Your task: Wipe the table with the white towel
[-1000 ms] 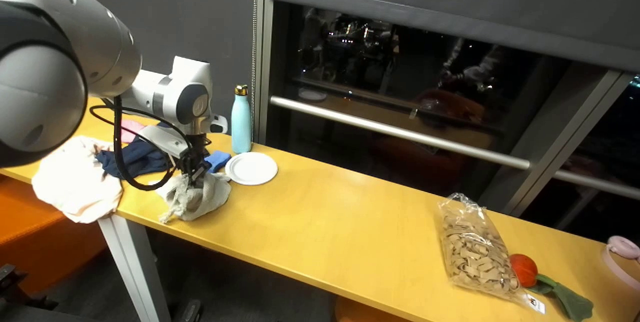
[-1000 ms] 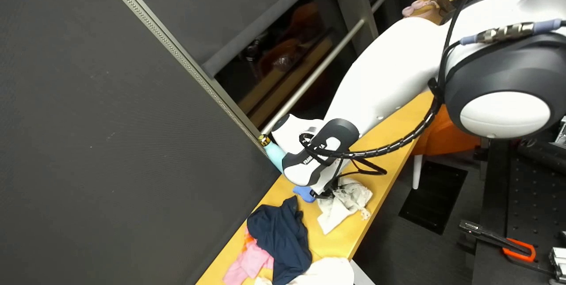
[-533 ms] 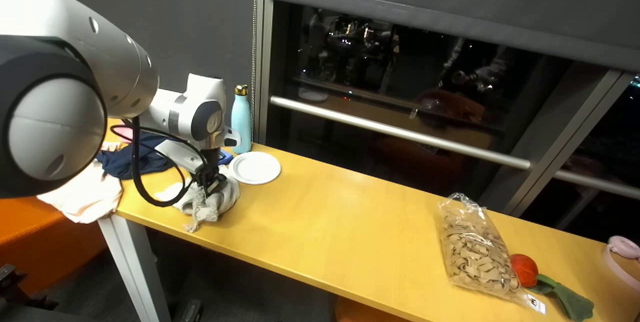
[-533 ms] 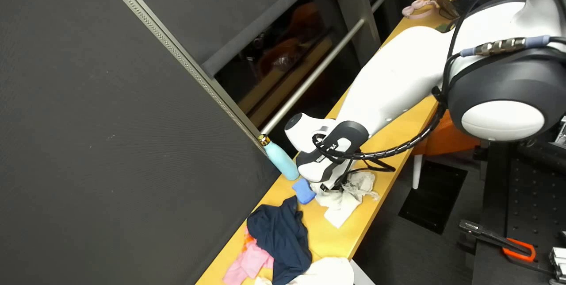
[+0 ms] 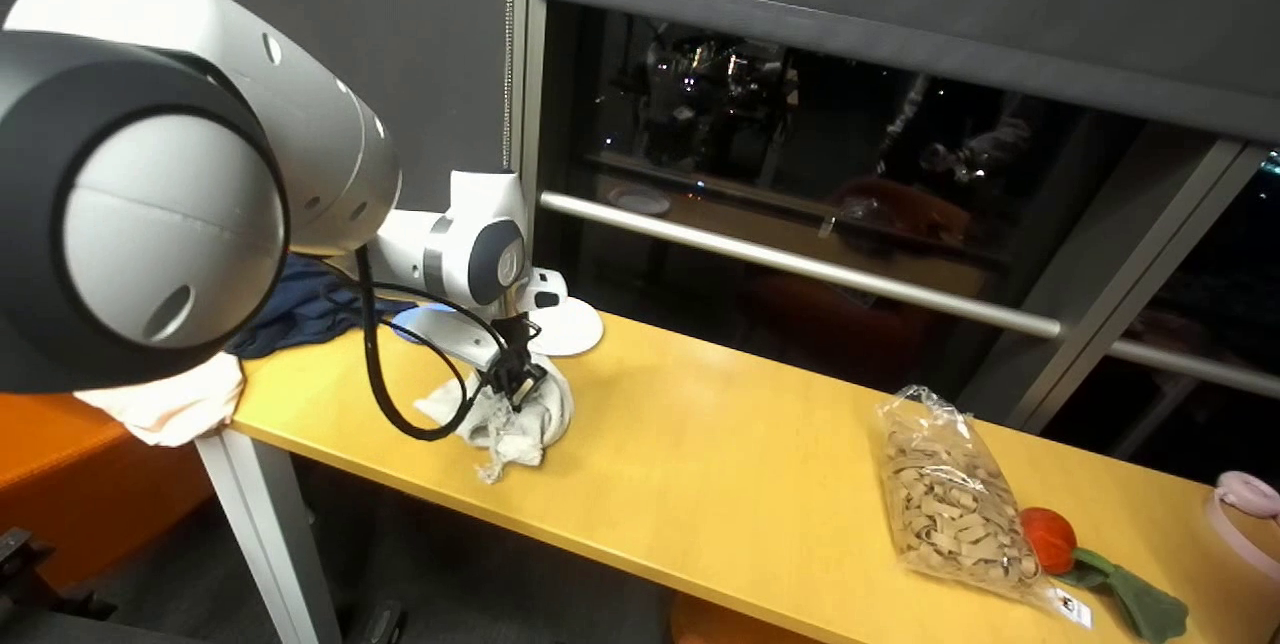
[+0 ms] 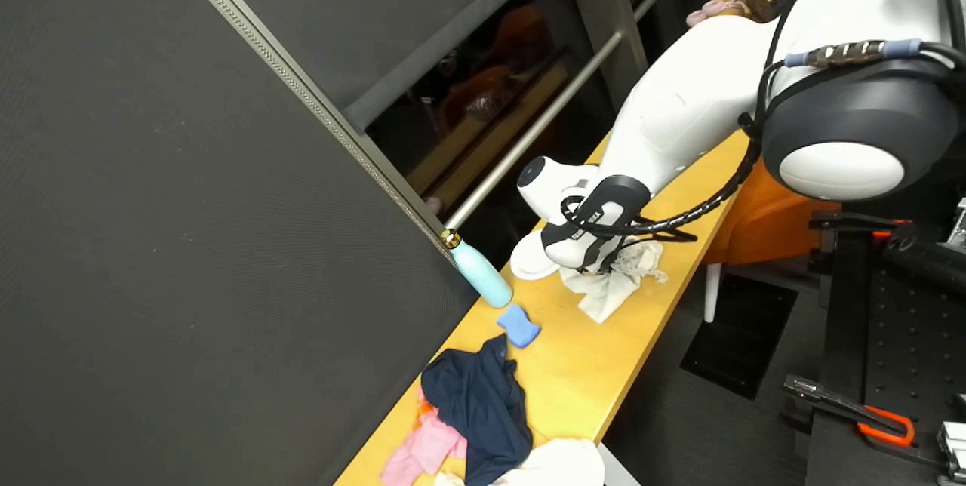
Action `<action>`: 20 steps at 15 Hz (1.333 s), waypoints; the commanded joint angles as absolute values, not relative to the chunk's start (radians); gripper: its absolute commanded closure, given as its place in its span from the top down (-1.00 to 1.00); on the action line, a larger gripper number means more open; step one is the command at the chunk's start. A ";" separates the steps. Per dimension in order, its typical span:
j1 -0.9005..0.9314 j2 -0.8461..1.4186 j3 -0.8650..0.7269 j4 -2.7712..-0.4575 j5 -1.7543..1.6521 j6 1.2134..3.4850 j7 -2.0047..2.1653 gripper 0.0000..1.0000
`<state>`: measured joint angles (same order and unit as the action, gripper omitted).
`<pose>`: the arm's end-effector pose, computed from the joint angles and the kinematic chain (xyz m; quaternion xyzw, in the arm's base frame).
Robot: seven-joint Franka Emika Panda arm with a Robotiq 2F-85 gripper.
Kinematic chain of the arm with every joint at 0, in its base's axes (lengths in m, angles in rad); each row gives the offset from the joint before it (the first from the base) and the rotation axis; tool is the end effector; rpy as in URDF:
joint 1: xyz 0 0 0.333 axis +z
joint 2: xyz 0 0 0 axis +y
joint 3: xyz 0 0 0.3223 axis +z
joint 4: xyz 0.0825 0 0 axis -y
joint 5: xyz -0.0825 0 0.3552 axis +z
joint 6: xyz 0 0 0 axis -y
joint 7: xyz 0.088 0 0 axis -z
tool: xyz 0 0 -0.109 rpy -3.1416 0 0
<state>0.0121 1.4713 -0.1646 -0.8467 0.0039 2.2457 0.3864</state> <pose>0.7256 -0.0593 -0.0074 0.9764 -0.1975 -0.0194 0.0855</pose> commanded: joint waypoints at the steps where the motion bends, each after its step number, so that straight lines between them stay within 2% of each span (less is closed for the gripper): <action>1: 0.022 1.451 -0.196 -0.946 -0.012 2.311 0.397 -0.93; 7: 0.095 1.453 -0.151 -0.866 0.001 2.264 0.383 -0.93; 12: 0.203 1.537 -0.112 -0.667 -0.005 2.183 0.374 -0.93; 14: 0.231 1.487 -0.084 -0.723 -0.019 2.195 0.369 -0.93; 17: 0.223 1.519 -0.076 -0.680 -0.010 2.176 0.360 -0.93; 20: 0.184 1.486 -0.081 -0.809 -0.011 2.208 0.358 -0.93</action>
<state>0.2349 1.4863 -0.0944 -0.7543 0.0029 2.1977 0.3818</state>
